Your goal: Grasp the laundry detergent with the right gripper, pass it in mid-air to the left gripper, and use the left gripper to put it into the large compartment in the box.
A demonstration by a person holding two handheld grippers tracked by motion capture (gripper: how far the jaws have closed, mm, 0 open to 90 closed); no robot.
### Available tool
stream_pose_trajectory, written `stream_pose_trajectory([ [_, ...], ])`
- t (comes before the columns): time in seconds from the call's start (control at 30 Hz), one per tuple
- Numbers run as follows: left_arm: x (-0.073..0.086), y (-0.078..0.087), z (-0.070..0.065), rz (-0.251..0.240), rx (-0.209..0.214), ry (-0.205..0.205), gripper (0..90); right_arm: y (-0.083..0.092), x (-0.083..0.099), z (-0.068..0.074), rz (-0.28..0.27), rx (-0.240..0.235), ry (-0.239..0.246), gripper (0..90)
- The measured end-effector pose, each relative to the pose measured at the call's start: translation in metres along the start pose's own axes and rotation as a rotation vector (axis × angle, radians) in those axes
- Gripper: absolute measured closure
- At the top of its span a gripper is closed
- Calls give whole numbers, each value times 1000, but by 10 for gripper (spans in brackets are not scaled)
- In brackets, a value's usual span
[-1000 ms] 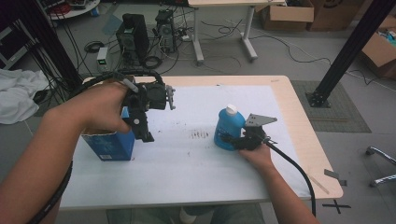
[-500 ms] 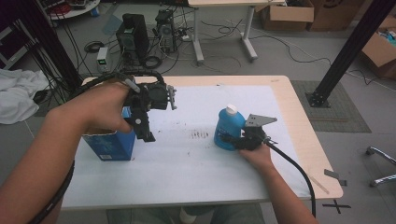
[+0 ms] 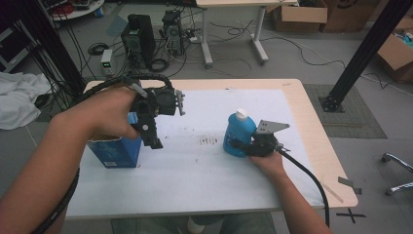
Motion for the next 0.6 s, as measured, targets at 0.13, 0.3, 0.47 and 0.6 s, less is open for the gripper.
stream_pose_trajectory([
  [0.13, 0, 0, -1, -2, 0, 2, 1, 2, -1, -1, -5, -9, -24, 439],
  [0.3, -2, 0, 0, -7, 1, 1, 1, 5, -4, 3, -4, -35, -19, 443],
  [0.47, -4, 0, -1, -5, 2, -2, 1, 10, -16, 13, -13, -62, 11, 441],
  [0.6, -6, 0, -1, -5, 1, -7, 1, 15, -25, 23, -4, -64, 48, 438],
])
Point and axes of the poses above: each handheld gripper's, and its own axes: y roughly backward along the jaws, x roughly out of its underside, z roughly to its left, the point moved 8 cm from there along -y, roughly forward along the jaws, and after that the axes turned 12 degrees about -x, right-handed, at the moved point
